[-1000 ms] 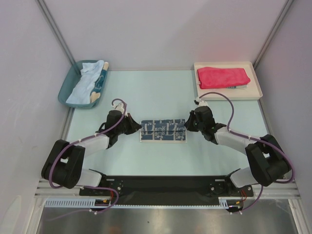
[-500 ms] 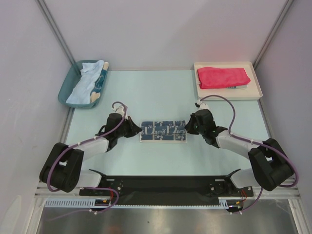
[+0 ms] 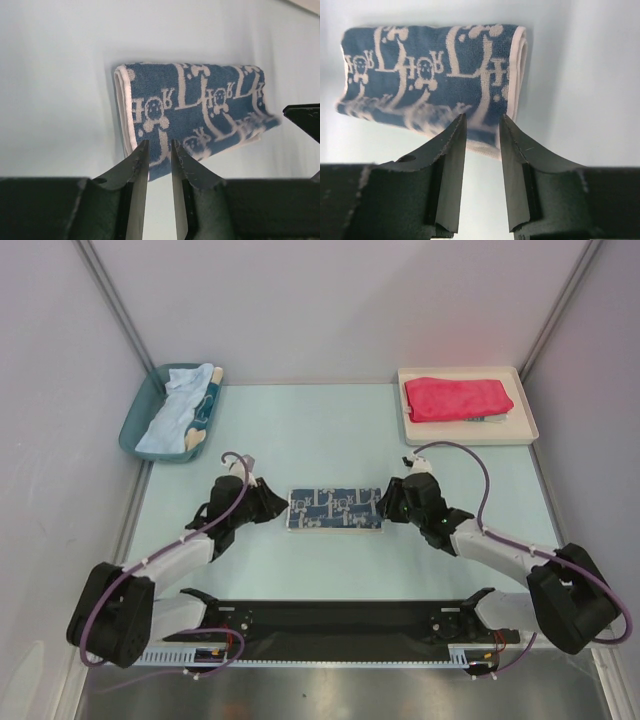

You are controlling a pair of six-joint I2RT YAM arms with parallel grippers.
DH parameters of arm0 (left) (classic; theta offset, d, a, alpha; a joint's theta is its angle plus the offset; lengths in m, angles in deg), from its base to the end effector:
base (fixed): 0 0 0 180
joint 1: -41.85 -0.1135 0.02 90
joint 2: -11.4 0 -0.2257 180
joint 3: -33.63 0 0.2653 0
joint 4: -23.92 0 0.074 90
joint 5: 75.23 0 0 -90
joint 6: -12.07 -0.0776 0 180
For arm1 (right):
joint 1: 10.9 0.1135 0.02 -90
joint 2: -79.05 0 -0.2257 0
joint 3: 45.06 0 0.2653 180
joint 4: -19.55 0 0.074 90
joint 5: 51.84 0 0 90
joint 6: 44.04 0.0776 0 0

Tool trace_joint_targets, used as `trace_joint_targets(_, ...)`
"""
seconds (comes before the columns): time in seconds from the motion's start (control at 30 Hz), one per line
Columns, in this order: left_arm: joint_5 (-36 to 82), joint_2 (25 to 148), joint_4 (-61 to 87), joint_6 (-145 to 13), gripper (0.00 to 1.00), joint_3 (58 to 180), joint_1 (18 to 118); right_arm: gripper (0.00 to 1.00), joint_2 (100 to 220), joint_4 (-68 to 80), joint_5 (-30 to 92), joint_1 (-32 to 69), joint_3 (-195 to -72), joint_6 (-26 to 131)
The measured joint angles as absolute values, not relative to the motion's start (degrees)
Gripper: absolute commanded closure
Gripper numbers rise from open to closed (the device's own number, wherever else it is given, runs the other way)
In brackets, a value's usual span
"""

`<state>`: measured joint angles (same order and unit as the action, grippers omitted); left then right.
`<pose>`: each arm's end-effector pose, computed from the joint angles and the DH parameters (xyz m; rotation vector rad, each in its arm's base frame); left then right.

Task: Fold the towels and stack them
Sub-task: Fold the towel, then neatly place the folded towel into the bin

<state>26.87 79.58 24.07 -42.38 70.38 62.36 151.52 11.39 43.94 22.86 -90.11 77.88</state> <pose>0.2665 -0.1170 0.1069 -0.1583 2.2039 -0.7895 0.2625 0.1660 0.1186 0.0222 2.2393 0.5292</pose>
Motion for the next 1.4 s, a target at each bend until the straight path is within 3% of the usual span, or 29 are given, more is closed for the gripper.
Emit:
trace_joint_targets(0.2, 24.9, 73.6, 20.0, -42.4, 0.71, 71.1, 62.5, 0.62, 147.4, 8.3, 45.8, 23.0, -90.6, 77.9)
trace_joint_targets(0.4, 23.7, 77.0, 18.0, -42.4, 0.7, 74.4, 66.4, 0.63, 149.5, 5.8, 47.4, 23.0, -93.0, 77.9)
trace_joint_targets(0.53, 23.4, 81.4, 17.9, -42.5, 0.71, 74.9, 70.2, 0.56, 153.9, 5.7, 47.7, 23.0, -93.7, 77.9)
trace_joint_targets(0.63, 23.1, 84.8, 17.2, -42.5, 0.72, 74.9, 71.5, 0.41, 157.8, 5.3, 47.5, 22.9, -94.3, 77.9)
trace_joint_targets(0.73, 22.1, 87.1, 16.2, -42.5, 0.72, 74.9, 71.9, 0.32, 160.7, 5.6, 46.3, 22.6, -94.7, 77.8)
trace_joint_targets(0.8, 21.4, 88.2, 15.9, -42.5, 0.72, 74.9, 71.9, 0.31, 162.3, 6.0, 45.4, 22.5, -94.9, 77.9)
trace_joint_targets(1.27, 21.0, 89.4, 16.2, -42.4, 0.75, 74.9, 72.1, 0.52, 169.6, 7.9, 45.5, 25.3, -100.1, 79.9)
trace_joint_targets(1.4, 21.1, 89.3, 16.2, -42.2, 0.76, 74.9, 72.1, 0.72, 171.6, 7.2, 48.0, 27.4, -101.8, 80.7)
